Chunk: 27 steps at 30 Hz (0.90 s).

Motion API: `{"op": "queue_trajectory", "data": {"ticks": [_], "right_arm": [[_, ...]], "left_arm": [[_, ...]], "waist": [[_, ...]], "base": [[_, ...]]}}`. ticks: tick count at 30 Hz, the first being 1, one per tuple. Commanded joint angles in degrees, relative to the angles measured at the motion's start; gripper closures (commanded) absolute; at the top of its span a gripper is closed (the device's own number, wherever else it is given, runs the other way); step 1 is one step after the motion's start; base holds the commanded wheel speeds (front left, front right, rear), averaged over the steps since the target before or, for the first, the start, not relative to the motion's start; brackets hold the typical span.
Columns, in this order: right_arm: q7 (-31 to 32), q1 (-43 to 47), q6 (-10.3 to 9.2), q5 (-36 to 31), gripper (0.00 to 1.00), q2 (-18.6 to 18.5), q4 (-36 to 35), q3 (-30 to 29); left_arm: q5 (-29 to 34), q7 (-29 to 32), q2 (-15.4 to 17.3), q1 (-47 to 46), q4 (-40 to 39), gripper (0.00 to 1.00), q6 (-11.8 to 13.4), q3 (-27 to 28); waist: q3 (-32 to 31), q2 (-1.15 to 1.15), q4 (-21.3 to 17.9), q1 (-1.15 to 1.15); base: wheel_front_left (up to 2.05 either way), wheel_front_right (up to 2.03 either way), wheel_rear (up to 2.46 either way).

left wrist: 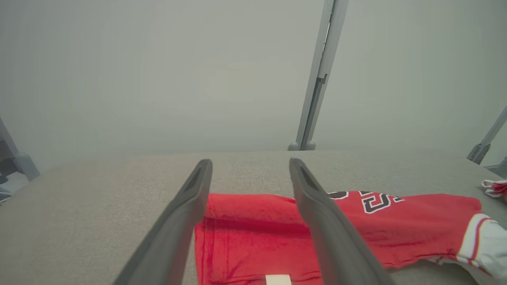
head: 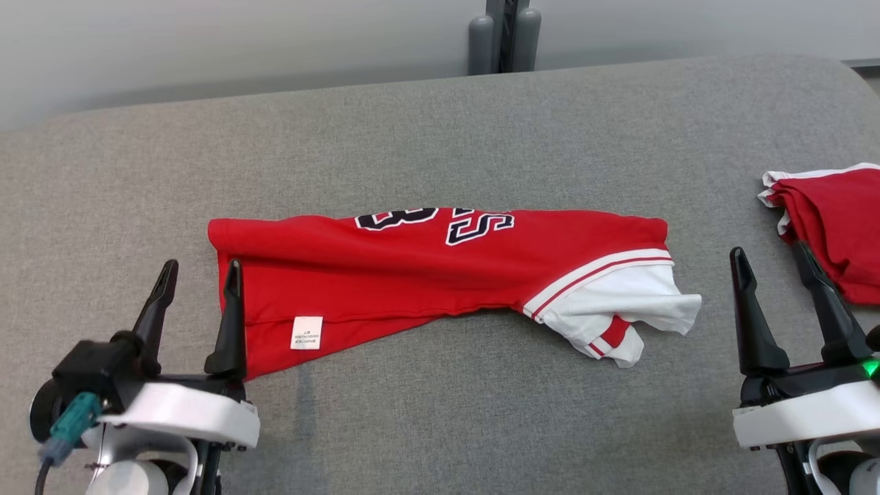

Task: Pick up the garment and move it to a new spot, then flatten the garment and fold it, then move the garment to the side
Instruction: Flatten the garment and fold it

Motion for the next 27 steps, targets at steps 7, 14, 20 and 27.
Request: {"op": "queue_trajectory", "data": {"ticks": [7, 14, 20, 27], "right_arm": [[0.22, -2.07, -0.02, 0.13, 0.0, -0.3, 0.31, 0.61], [-0.95, -3.45, -0.02, 0.74, 0.0, -0.15, 1.37, 1.09], [-1.62, -4.15, -0.02, 0.97, 0.0, -0.09, 2.19, 1.06], [-2.1, -4.78, -0.02, 1.4, 0.0, -0.01, 2.64, 0.61]], "left_arm": [[-5.8, 8.47, 1.33, -6.24, 7.62, 0.0, -4.05, -0.35], [-9.89, 11.21, 1.84, -8.88, 16.97, 0.0, -6.9, 0.9], [-10.69, 10.59, 1.95, -10.17, 20.44, 0.0, -8.33, 1.01], [-11.12, 10.32, 1.67, -10.79, 22.16, 0.15, -10.03, 0.05]], "waist": [[5.37, 0.0, -1.69, 0.0], [8.85, 0.0, -3.42, 0.0], [9.87, 0.0, -3.77, 0.0], [10.04, 0.0, -3.6, 0.0]], "base": [[0.0, 0.0, 0.0], [0.0, 0.0, 0.0], [0.0, 0.0, 0.0], [0.0, 0.0, 0.0]]}}
